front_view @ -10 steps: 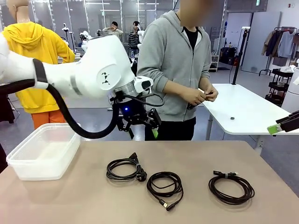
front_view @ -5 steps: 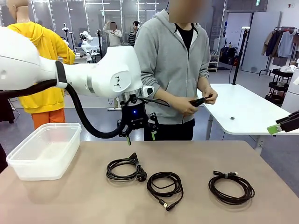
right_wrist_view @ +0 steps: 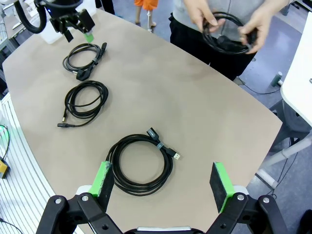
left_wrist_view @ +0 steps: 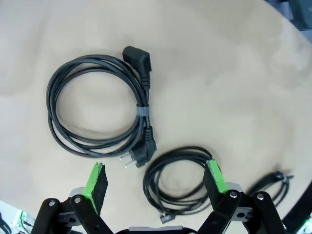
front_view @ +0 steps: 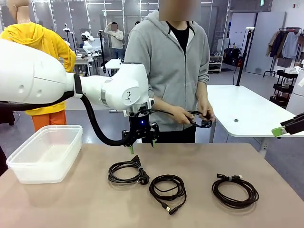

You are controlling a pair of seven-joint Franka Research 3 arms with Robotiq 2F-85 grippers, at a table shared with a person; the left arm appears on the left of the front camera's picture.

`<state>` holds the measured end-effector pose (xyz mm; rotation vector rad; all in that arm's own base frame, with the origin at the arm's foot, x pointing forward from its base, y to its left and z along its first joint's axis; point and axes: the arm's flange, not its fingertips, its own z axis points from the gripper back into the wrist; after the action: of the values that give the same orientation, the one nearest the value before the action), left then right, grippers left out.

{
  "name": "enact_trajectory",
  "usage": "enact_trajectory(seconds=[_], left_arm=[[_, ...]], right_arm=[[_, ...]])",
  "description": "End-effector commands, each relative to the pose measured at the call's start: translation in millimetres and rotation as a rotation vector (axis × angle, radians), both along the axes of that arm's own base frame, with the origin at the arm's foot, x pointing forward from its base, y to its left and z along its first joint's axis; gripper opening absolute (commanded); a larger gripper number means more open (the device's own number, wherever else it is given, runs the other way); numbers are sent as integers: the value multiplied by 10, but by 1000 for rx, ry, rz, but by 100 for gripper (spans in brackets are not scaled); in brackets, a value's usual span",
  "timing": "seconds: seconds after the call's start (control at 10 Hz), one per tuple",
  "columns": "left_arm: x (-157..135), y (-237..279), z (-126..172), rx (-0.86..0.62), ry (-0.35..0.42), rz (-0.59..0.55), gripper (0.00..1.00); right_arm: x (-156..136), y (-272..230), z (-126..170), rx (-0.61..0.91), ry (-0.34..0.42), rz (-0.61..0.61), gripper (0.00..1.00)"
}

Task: Organize and store the cables.
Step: Place the Power Cable into the Organizing box.

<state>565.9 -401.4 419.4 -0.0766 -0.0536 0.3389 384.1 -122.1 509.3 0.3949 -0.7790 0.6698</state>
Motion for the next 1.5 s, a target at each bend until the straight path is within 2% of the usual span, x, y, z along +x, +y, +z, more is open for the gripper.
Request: enact_trajectory(seconds=[0.0,0.2,0.3,0.5,1.4], left_arm=[[177,-72,-185,68,25,-11,100],[266,-129,-551,107,37,-36,100],[296,-137,-685,162,11,-47,100],[396,-131,-931,139,11,-60,100],[371,-89,-1094,94,35,-67,100]], right_arm=[[4,18,23,6,19,-9,100],[4,18,23,6,19,-9,100],[4,18,23,6,19,-9,100],[4,18,23,6,19,-9,100],[4,18,23,6,19,-9,100]])
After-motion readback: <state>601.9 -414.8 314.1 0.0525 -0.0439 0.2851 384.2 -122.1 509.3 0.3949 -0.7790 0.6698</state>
